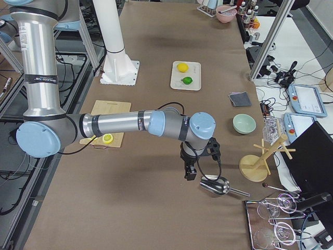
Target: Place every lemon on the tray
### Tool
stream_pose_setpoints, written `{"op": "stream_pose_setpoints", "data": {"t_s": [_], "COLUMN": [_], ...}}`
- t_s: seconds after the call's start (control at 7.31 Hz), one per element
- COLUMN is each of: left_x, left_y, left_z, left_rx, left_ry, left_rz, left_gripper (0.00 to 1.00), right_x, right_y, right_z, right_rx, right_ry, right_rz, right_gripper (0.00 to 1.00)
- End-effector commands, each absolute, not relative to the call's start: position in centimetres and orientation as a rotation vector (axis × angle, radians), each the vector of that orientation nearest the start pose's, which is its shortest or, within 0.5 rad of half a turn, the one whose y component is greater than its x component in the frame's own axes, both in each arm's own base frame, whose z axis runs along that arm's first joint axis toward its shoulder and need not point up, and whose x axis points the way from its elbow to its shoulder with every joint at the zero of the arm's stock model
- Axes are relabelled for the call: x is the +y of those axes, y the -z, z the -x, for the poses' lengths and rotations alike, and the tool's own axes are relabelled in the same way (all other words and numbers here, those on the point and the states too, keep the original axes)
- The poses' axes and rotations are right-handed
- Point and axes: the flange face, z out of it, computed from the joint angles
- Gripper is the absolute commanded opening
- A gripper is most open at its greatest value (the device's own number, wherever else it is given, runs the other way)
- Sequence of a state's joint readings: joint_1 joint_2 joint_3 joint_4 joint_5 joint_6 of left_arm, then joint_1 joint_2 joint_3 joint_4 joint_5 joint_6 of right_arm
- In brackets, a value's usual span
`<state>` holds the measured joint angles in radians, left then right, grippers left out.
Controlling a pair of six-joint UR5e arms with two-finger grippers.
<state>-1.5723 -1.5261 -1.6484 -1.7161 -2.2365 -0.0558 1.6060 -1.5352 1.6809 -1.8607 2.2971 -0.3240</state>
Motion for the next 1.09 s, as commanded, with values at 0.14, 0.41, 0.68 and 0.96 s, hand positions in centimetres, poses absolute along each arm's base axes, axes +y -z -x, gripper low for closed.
{"op": "stream_pose_setpoints", "data": {"t_s": [0.14, 0.41, 0.68, 0.96], "left_x": [-48.4, -48.4, -48.4, -48.4], "left_y": [-63.63, -63.64, -63.72, -63.72], "left_z": [7.25, 7.26, 7.26, 7.26], "left_rx": [0.668, 0.667, 0.667, 0.667], "left_ry": [-0.001, -0.001, -0.002, -0.002], "left_rz": [-0.147, -0.147, -0.146, -0.146], "left_gripper": [0.98, 0.98, 0.98, 0.98], "right_x": [-48.98, -49.04, -49.07, -48.92], "right_y": [-61.67, -61.6, -61.57, -61.69], "right_z": [-8.45, -8.44, -8.45, -8.37], "right_rx": [-0.738, -0.74, -0.739, -0.747], "right_ry": [0.225, 0.224, 0.226, 0.227], "right_rz": [0.002, 0.002, -0.001, -0.01], "right_gripper": [1.0, 1.0, 1.0, 1.0]}}
